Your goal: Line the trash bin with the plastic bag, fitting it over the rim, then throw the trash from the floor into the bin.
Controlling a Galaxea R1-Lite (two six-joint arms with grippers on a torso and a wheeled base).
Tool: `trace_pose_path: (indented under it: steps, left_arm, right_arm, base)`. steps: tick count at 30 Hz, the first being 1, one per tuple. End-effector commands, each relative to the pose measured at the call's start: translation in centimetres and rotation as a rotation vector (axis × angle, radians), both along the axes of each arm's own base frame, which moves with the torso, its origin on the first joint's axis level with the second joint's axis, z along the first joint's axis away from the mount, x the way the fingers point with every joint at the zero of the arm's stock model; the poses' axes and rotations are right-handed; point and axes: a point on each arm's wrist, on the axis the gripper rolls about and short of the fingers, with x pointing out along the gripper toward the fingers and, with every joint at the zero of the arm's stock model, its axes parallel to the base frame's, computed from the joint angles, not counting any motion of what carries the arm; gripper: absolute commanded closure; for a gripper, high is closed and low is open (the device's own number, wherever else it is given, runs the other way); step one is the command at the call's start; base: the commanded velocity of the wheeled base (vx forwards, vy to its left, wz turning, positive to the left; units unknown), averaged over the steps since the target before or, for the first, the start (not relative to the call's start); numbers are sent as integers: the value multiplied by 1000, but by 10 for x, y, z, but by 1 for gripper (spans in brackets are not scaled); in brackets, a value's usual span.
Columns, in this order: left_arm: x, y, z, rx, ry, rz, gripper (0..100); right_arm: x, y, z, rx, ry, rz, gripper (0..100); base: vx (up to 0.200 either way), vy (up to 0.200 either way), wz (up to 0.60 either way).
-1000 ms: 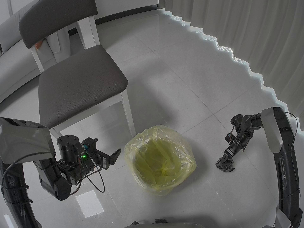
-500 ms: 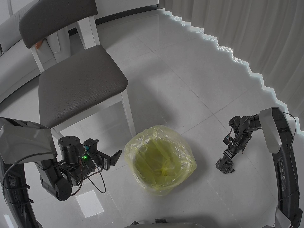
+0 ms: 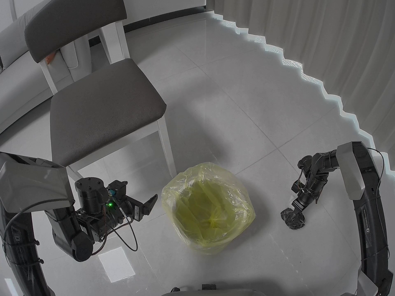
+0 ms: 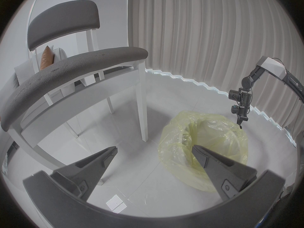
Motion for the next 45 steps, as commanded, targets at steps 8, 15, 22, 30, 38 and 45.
trace_pose_path:
  steps: [8,15,22,30,38,45]
  left_arm:
    - [-5,2,5,-16,-38,1,0]
    - [-11,1,10,-53,-53,16,0]
    - [-12,-4,20,-96,-83,9,0]
    - [-9,-8,28,-109,-115,2,0]
    - [-9,-8,32,-136,-124,37,0]
    - [-13,-5,32,-144,-112,57,0]
  right_arm:
    - [4,-11,67,17,-141,-26,100]
    - [-18,-13,112,72,-182,-26,100]
    - [-64,-4,176,174,-317,13,100]
    - [-115,16,230,298,-537,116,100]
    - [-170,86,284,452,-687,216,100]
    - [-199,136,289,528,-712,362,100]
  base:
    - [0,0,0]
    - [0,0,0]
    - [0,0,0]
    - [0,0,0]
    - [0,0,0]
    - [0,0,0]
